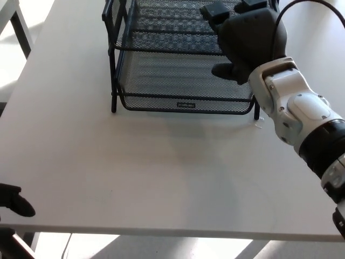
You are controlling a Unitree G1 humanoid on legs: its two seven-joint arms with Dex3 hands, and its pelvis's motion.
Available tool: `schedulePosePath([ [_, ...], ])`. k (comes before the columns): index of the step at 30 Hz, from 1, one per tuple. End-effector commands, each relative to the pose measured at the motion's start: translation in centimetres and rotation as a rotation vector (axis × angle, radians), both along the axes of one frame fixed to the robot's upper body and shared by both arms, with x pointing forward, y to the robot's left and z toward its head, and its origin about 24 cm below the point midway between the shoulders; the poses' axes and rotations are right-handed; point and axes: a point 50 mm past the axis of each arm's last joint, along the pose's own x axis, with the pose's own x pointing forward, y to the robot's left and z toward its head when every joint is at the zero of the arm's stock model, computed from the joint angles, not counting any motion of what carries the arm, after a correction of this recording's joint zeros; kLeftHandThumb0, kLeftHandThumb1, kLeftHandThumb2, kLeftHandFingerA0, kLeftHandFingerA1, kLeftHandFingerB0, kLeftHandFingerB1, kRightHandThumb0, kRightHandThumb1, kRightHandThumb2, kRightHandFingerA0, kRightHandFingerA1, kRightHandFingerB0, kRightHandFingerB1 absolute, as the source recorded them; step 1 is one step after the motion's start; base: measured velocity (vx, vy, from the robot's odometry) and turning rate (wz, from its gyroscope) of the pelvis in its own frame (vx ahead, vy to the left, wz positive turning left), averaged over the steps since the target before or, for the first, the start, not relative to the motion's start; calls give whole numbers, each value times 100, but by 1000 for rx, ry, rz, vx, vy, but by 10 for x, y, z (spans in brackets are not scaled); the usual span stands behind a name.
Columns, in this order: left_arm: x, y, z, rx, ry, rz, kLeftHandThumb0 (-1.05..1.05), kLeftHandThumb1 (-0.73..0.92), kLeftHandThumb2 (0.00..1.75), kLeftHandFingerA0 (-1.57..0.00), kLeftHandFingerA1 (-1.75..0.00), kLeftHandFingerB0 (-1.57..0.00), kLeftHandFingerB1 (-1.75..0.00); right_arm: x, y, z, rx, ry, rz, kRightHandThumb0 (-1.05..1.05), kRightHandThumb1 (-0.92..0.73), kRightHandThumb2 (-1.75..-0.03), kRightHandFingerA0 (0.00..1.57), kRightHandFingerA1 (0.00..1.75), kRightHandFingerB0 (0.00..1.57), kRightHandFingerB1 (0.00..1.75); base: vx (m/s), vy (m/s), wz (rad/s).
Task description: The robot uses its right hand to grab the drawer kept on the middle of the desk and pull it out towards the robot
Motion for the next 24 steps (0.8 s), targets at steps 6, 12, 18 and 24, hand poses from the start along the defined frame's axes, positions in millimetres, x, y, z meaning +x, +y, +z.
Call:
schedulePosePath([
  [6, 7, 2, 6, 28, -1, -15, -30, 53, 56, -85, -89, -82, -60, 2, -1, 7, -46, -90, 85, -57, -39, -81, 97, 108, 41, 57, 0, 0, 0],
  [12, 6, 2, 6, 19, -12, -19, -31, 54, 56, -84, -92, -82, -61, 0, -6, -1, -85, -118, 123, -43, -57, -58, 104, 153, 84, 58, 0, 0, 0],
  [18, 6, 2, 6, 25, -14, -13, -32, 54, 57, -84, -94, -83, -62, -2, -9, -2, -100, -162, 152, -39, -55, -60, 91, 167, 90, 90, 0, 0, 0],
  [24, 6, 2, 5, 16, -6, -12, -31, 55, 56, -83, -91, -82, -60, -4, -9, -3, -36, -181, 192, -40, -57, -57, 93, 160, 92, 82, 0, 0, 0],
])
